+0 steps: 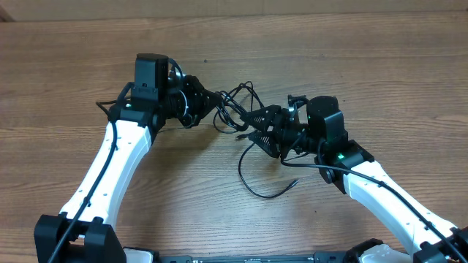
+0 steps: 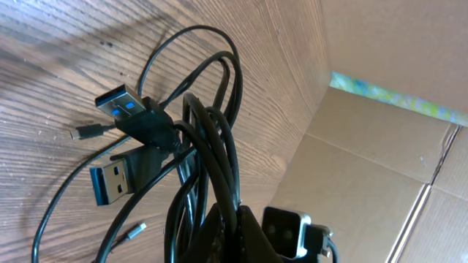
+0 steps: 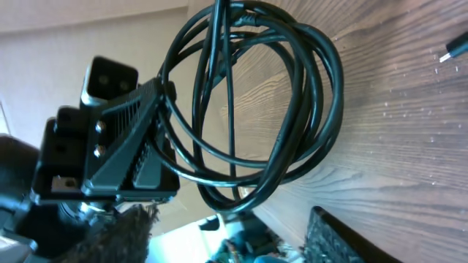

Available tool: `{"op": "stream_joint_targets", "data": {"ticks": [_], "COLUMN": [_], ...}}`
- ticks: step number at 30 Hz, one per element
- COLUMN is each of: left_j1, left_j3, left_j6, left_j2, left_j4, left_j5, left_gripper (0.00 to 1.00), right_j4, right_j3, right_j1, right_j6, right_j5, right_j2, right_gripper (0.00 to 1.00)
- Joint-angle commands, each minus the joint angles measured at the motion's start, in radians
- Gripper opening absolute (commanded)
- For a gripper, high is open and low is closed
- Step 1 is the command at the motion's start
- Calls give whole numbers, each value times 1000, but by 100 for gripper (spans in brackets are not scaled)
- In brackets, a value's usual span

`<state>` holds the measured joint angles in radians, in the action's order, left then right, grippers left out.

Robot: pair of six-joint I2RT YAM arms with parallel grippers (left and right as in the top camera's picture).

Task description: Untangle cables

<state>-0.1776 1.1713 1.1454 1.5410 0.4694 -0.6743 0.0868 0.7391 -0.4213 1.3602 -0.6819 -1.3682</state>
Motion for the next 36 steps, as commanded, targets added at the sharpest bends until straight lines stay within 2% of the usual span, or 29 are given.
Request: {"op": "stream_joint_targets", "data": {"ticks": [1, 3, 6, 15, 22, 32, 36], "left_j1": [-18, -24, -37, -59, -59, -71, -72], "left_j3": [26, 26, 26, 26, 26, 26, 26], "left_j6": [43, 56, 68, 112, 112, 111, 111], "left_j2": [-24, -24, -24, -24, -24, -24, -24], "left_j4": [-1, -1, -2, -1, 16, 98, 103], "left_j5": [4, 5, 6, 18, -4, 5, 45], "left_gripper": [4, 4, 4, 4, 4, 4, 4], "right_j4": [6, 5, 5, -51, -51, -59, -81], "right_j3": [1, 1, 1, 1, 1, 1, 1], "right_j1": [-5, -5, -6, -32, -44, -45, -53], "right_j6": [98, 111, 110, 109, 109, 105, 92], "right_j5": [13, 19, 24, 91, 120, 143, 142], "right_j2": [-3, -3, -3, -3, -3, -3, -3], "right_gripper": [61, 51, 43, 41, 24, 6, 4]}}
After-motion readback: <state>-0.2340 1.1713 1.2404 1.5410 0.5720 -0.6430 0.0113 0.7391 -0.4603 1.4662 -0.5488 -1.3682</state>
